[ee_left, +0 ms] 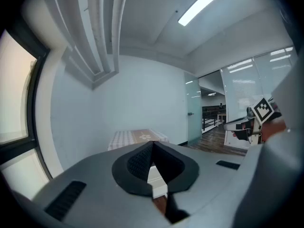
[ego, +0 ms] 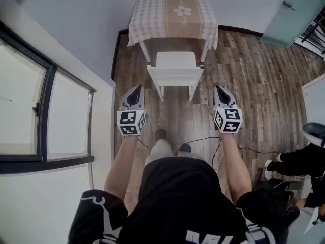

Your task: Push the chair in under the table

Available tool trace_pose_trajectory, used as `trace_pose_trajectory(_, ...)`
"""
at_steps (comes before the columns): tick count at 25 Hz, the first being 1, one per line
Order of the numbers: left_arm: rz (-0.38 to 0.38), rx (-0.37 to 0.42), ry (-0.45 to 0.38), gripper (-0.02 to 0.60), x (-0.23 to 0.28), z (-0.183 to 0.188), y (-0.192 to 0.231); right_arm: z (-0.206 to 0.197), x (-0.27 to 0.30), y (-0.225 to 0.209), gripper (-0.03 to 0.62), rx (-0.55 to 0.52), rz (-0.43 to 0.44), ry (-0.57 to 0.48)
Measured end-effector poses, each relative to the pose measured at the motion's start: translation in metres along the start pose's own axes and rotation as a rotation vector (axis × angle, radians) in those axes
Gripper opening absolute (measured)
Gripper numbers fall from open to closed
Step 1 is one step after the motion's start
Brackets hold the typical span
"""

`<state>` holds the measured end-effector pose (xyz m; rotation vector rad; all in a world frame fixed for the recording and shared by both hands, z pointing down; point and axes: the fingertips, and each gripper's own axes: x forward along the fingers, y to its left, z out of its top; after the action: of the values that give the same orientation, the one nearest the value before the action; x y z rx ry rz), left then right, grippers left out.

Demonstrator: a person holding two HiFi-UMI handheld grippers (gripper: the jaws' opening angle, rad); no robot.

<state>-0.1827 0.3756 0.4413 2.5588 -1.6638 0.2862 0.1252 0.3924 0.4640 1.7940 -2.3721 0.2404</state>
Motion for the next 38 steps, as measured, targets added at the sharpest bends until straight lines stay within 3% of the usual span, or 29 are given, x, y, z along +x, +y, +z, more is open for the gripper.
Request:
trace_pose_trajectory(8,0.005,-0.001,0.009,0.025,-0.013,-0.006,-0.016,-0.003,-0.016,-0.006,0.014,-0.008,-0.012,-0.008)
trace_pose_trajectory(21,0.081,-0.042,0.026,0.025,-0.034,-0.023,-0.018,-0.026,-0.016,-0.015,0.014,-0.030,0.012,0.041)
trace_pose_trajectory(38,0.066,-0.068,0.078,0.026,0.023,-0.047,-0.014,-0.040,0.048,-0.028,0.014,-0.043,0.051,0.104)
